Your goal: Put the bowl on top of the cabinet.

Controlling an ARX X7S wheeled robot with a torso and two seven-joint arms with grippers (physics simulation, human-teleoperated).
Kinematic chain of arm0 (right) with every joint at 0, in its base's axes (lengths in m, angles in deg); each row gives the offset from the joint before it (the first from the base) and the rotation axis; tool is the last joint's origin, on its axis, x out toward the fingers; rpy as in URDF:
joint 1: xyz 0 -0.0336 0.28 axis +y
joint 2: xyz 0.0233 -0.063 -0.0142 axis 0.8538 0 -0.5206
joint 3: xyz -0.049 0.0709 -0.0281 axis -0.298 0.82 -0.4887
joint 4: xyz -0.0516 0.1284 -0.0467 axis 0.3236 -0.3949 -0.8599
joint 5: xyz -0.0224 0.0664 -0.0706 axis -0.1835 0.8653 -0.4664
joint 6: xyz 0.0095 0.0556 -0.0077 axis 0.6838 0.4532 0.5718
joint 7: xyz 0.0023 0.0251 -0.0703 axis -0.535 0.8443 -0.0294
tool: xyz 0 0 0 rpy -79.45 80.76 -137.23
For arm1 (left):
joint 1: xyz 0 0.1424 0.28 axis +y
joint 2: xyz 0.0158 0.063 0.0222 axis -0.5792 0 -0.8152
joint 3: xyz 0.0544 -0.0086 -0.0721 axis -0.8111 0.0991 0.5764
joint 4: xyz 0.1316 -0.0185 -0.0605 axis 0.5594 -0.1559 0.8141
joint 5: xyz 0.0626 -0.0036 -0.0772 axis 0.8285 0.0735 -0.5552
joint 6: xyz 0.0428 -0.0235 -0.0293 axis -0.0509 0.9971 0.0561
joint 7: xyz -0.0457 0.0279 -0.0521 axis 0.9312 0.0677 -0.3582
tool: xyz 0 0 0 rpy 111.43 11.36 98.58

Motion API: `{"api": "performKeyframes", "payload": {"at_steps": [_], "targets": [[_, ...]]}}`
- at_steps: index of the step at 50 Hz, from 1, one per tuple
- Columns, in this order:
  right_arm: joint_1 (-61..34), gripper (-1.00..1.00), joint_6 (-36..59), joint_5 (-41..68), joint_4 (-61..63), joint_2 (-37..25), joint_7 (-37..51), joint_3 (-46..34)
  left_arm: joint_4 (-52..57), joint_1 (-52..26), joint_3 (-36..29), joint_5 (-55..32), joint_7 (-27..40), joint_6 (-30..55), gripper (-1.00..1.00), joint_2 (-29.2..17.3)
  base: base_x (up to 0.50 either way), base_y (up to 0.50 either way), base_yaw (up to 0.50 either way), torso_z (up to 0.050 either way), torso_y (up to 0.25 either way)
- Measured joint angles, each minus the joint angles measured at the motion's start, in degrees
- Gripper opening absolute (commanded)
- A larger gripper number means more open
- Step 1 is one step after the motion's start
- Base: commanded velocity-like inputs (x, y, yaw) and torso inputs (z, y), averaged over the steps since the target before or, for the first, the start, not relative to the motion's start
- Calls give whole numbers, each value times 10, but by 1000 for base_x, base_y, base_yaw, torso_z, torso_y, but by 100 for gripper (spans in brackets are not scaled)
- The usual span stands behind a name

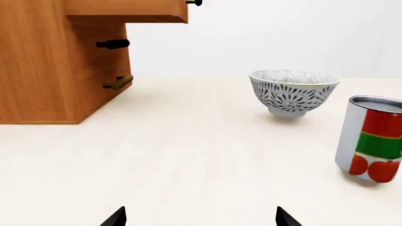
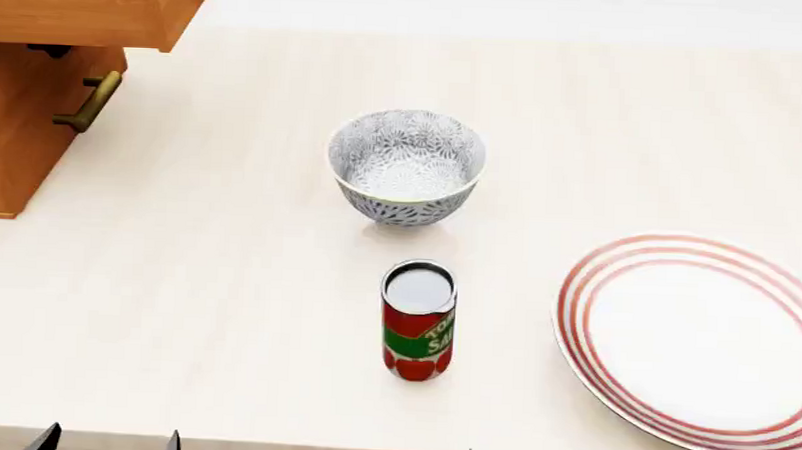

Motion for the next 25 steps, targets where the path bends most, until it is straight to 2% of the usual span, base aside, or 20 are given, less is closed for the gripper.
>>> {"api": "performKeyframes", "payload": {"at_steps": [17, 25], "targets": [[5, 100, -8, 12, 9, -19, 32, -23, 10, 3, -23, -12, 29, 1, 100, -21, 0, 0, 0, 0, 0], [13, 100, 15, 18, 73, -28, 55, -26, 70, 14, -34, -2, 47, 12, 100, -34, 0, 0, 0, 0, 0]]}}
